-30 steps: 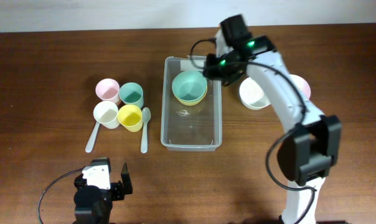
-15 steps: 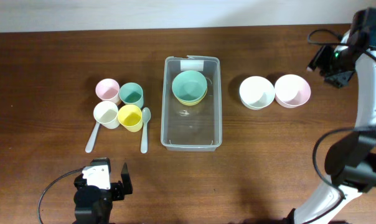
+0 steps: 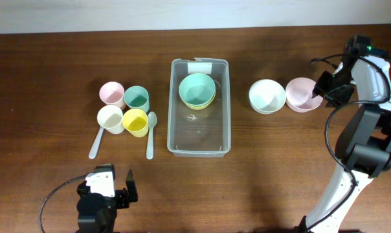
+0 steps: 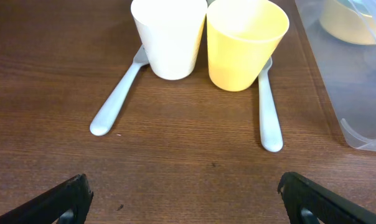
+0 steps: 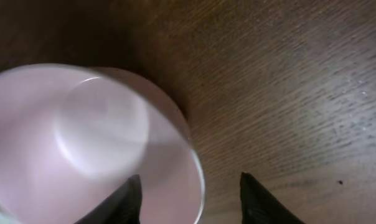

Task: Pack container
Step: 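Move the right gripper to the pink bowl and grasp its rim, then stack the pink bowl onto the bowls in the container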

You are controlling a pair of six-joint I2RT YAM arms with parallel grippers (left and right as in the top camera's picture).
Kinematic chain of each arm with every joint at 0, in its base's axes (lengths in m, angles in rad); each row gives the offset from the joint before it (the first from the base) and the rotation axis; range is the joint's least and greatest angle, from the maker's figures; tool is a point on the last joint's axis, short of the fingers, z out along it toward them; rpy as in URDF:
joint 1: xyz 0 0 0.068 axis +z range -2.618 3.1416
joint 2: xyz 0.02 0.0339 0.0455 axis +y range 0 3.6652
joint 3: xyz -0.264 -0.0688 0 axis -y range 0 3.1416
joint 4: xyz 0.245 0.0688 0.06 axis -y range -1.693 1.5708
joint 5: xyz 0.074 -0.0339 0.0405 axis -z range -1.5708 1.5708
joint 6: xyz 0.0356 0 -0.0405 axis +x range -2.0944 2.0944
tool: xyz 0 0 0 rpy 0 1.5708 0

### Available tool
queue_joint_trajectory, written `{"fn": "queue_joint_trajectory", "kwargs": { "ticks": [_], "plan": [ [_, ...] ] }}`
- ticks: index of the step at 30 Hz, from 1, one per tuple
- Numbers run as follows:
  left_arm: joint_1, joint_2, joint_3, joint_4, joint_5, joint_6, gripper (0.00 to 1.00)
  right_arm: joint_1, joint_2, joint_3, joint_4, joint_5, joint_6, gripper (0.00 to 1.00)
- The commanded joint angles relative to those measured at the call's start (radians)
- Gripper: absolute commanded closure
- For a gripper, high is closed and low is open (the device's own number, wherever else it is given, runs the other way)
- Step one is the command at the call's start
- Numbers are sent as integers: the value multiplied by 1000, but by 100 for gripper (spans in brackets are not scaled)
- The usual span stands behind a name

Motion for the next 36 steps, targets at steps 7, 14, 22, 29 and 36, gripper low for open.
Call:
{"fn": "queue_joint_trajectory", "kwargs": {
  "ticks": [7, 14, 22, 29, 36],
  "plan": [
    [4, -5, -4, 0, -7, 5, 0, -38, 78, -6, 22, -30, 10, 80],
    [4, -5, -4, 0, -7, 5, 0, -115, 82, -8, 22, -154, -2, 96],
    [4, -5, -4, 0, -7, 5, 0, -208, 25, -7, -9, -562, -212, 96],
    [4, -5, -4, 0, -7, 5, 1, -73, -235, -7, -76, -549, -235, 96],
    [4, -5, -4, 0, -7, 5, 0, 348, -454, -7, 6, -339, -146, 96]
  ]
}}
